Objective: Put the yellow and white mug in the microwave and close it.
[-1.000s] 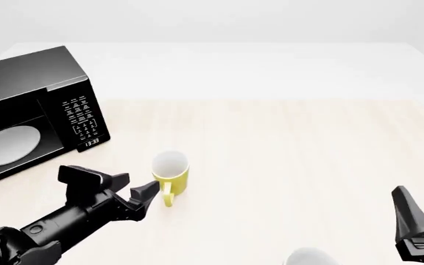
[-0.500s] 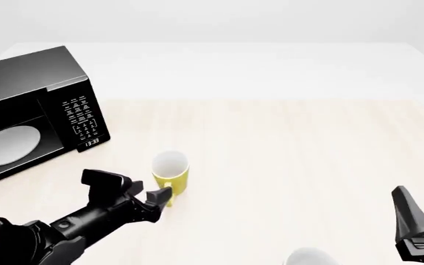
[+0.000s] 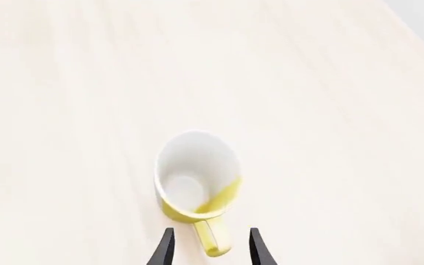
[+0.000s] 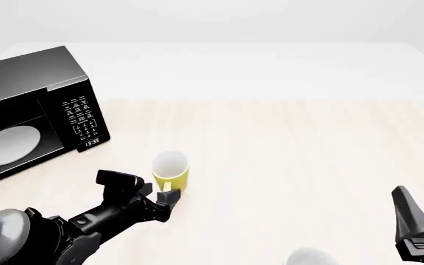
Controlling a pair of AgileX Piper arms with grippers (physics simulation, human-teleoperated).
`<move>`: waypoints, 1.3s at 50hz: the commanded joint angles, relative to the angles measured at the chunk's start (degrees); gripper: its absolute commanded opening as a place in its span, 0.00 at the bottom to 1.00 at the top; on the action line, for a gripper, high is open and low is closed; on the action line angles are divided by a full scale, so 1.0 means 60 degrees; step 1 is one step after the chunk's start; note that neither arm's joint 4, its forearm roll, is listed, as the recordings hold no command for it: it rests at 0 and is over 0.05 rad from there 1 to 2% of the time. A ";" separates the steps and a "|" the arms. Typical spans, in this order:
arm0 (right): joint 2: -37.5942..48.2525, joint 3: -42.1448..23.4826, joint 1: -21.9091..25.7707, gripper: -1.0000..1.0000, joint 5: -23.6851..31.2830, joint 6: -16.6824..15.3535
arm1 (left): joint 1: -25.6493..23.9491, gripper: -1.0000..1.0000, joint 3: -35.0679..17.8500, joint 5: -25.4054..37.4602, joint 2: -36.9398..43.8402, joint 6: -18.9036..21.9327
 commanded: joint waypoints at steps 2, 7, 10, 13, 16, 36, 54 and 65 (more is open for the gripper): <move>-0.0018 0.0010 -0.0002 1.00 0.0004 0.0001 | -0.0009 1.00 -0.0227 -0.0265 0.0758 -0.0360; -0.0019 0.0010 -0.0003 1.00 0.0005 -0.0002 | -0.0037 1.00 -0.0299 -0.0343 0.1023 -0.0407; -0.0017 0.0010 -0.0003 1.00 0.0005 -0.0002 | -0.0083 1.00 -0.0318 -0.0417 0.1222 -0.0449; -0.0017 0.0010 -0.0002 1.00 0.0005 0.0002 | -0.0097 1.00 -0.0334 -0.0452 0.1341 -0.0461; -0.0018 0.0010 -0.0004 1.00 0.0005 0.0001 | -0.0126 1.00 -0.0345 -0.0442 0.1383 -0.0480; -0.0018 0.0010 -0.0003 1.00 0.0005 0.0000 | -0.0097 0.00 0.0199 -0.0412 0.0656 -0.0681; -0.0018 0.0010 -0.0004 1.00 0.0005 0.0001 | 0.0526 0.00 0.0739 0.0042 -0.0906 -0.0058; -0.0016 0.0010 0.0001 1.00 0.0005 -0.0001 | 0.0986 0.00 0.1007 0.0362 -0.1857 0.0456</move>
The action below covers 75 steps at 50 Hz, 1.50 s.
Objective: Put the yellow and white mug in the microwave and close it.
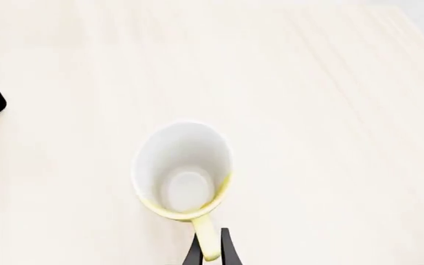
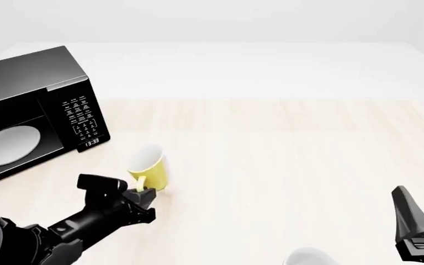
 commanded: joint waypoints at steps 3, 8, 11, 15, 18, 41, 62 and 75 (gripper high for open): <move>-0.0019 0.0010 0.0000 1.00 0.0004 -0.0002 | 0.0546 0.00 0.0340 0.0395 -0.1291 0.0422; -0.0018 0.0010 -0.0001 1.00 0.0005 -0.0001 | 0.0769 0.00 0.0445 0.0598 -0.1730 0.0573; -0.0019 0.0010 -0.0001 1.00 0.0004 0.0000 | 0.0897 0.00 0.0496 0.0712 -0.1957 0.0647; -0.0019 0.0010 -0.0003 1.00 0.0004 0.0001 | 0.1094 0.00 0.0535 0.0875 -0.2246 0.0724; -0.0019 0.0010 -0.0003 1.00 0.0005 -0.0002 | 0.1251 0.00 0.0594 0.1025 -0.2538 0.0797; -0.0020 0.0010 -0.0003 1.00 0.0004 0.0000 | 0.2509 0.00 0.0741 0.1924 -0.4050 0.1217; -0.0019 0.0010 -0.0002 1.00 0.0004 -0.0001 | 0.4090 0.00 0.0774 0.1987 -0.4321 0.1763; -0.0018 0.0010 -0.0001 1.00 0.0005 -0.0001 | 0.4913 0.00 0.0709 0.1794 -0.4121 0.1989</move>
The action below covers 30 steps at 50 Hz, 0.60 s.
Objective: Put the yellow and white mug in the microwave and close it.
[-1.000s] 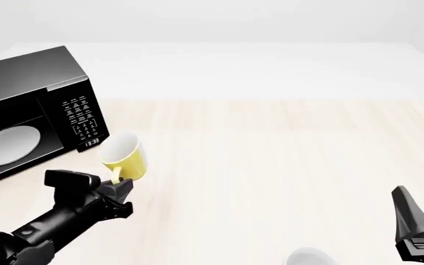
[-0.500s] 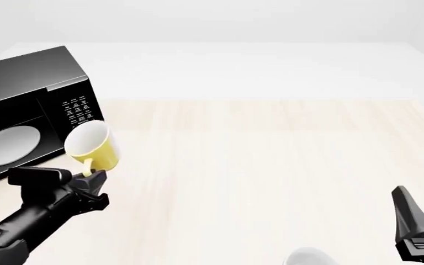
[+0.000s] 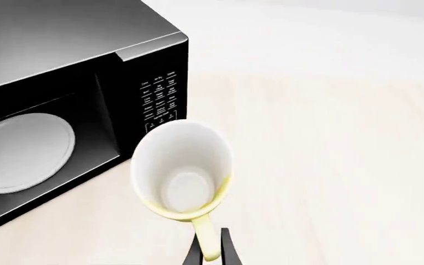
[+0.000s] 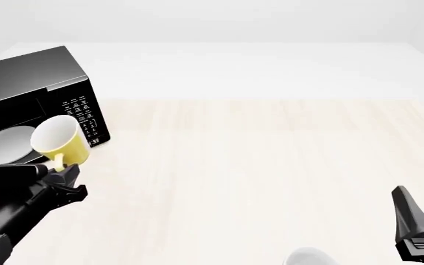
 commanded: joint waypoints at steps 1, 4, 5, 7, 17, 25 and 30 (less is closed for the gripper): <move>-0.0017 0.0010 -0.0003 1.00 0.0005 0.0001 | 0.0751 0.00 -0.0076 -0.0094 -0.0070 0.0091; -0.0019 0.0010 -0.0001 1.00 0.0004 0.0001 | 0.0856 0.00 -0.0092 -0.0108 -0.0053 0.0088; -0.0017 0.0010 -0.0001 1.00 0.0005 -0.0001 | 0.0877 0.00 -0.0091 -0.0115 -0.0055 0.0083; -0.0020 0.0010 -0.0001 1.00 0.0004 -0.0001 | 0.0957 0.00 -0.0090 -0.0162 -0.0002 0.0085; -0.0019 0.0010 -0.0003 1.00 0.0004 0.0000 | 0.1433 0.00 -0.0236 -0.0441 0.0391 0.0095; -0.0018 0.0010 -0.0002 1.00 0.0004 -0.0002 | 0.1800 0.00 -0.0366 -0.0719 0.0795 0.0141; -0.0017 0.0010 -0.0002 1.00 0.0005 -0.0001 | 0.2036 0.00 -0.0474 -0.0856 0.1051 0.0124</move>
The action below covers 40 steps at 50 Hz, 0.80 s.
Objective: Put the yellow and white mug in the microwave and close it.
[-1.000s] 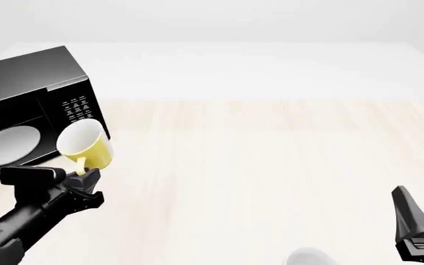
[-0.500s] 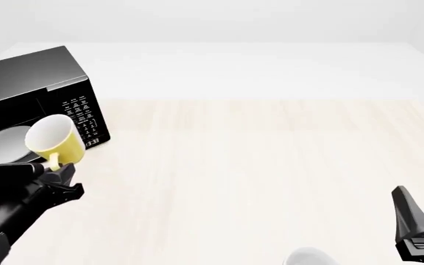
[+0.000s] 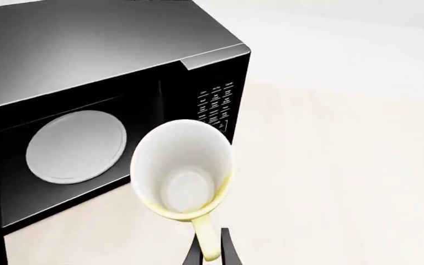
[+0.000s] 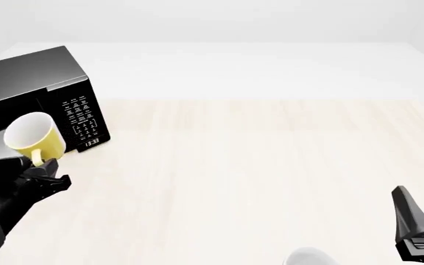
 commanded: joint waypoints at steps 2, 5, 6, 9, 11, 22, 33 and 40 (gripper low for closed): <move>-0.0018 0.0010 -0.0003 1.00 0.0005 -0.0001 | 0.0554 0.00 -0.0227 -0.0317 0.0379 -0.0116; -0.0017 0.0010 -0.0003 1.00 0.0005 0.0001 | 0.0653 0.00 -0.0271 -0.0419 0.0535 -0.0120; -0.0019 0.0010 -0.0003 1.00 0.0004 0.0000 | 0.0680 0.00 -0.0304 -0.0451 0.0622 -0.0134; -0.0019 0.0010 -0.0002 1.00 0.0004 -0.0001 | 0.0782 0.00 -0.0387 -0.0477 0.0710 -0.0177; -0.0018 0.0010 -0.0003 1.00 0.0005 -0.0002 | 0.0855 0.00 -0.0412 -0.0538 0.0788 -0.0163; -0.0019 0.0010 -0.0004 1.00 0.0004 0.0002 | 0.1242 0.00 -0.0635 -0.0790 0.1293 -0.0083; -0.0018 0.0010 -0.0001 1.00 0.0004 -0.0001 | 0.1705 0.00 -0.0891 -0.0929 0.1675 0.0022; -0.0018 0.0010 -0.0003 1.00 0.0005 0.0000 | 0.1809 0.00 -0.1012 -0.1099 0.2064 0.0010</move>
